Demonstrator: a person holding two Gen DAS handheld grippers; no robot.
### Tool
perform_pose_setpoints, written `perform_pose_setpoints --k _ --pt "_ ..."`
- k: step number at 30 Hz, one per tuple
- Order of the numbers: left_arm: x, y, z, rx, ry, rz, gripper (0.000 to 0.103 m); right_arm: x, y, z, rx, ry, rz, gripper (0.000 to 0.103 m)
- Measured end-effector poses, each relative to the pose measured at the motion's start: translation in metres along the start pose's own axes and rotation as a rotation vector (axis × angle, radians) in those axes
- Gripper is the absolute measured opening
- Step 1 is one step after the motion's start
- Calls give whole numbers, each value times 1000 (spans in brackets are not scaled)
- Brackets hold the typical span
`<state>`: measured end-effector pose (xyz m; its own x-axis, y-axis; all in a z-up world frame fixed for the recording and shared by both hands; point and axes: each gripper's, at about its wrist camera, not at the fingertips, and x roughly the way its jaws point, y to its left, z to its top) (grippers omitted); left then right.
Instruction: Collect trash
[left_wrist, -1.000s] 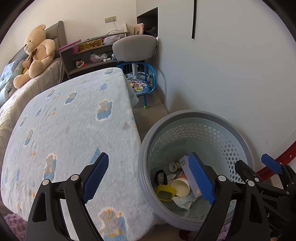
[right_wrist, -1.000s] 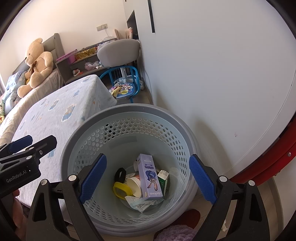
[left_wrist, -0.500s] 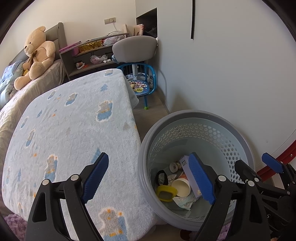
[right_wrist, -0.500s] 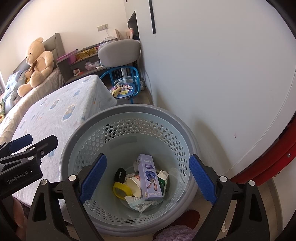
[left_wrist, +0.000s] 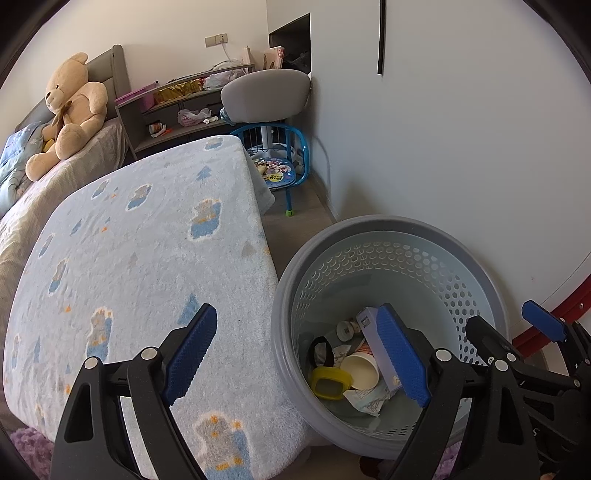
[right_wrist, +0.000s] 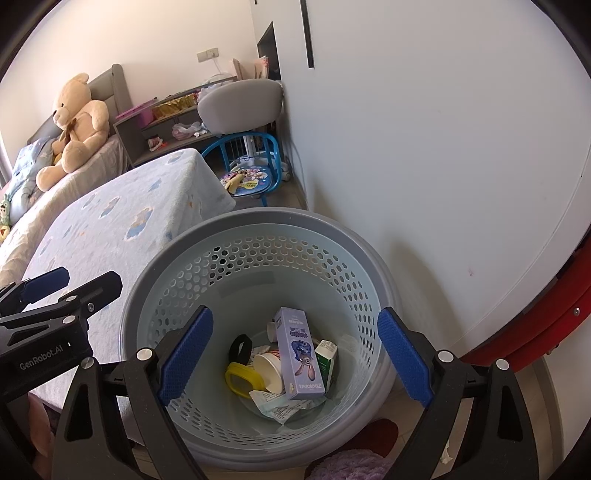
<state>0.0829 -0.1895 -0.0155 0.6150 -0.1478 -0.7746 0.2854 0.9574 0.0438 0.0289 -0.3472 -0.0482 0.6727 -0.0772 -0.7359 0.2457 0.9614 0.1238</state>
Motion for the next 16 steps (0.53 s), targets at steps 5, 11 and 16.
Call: perform_pose_setpoints --k 5,11,16 --pt "0 0 0 1 0 0 84 0 0 0 1 0 0 89" --pt "0 1 0 -2 1 4 84 0 0 0 0 -1 0 89" --pt "1 1 1 -4 1 6 84 0 0 -1 0 -1 0 89"
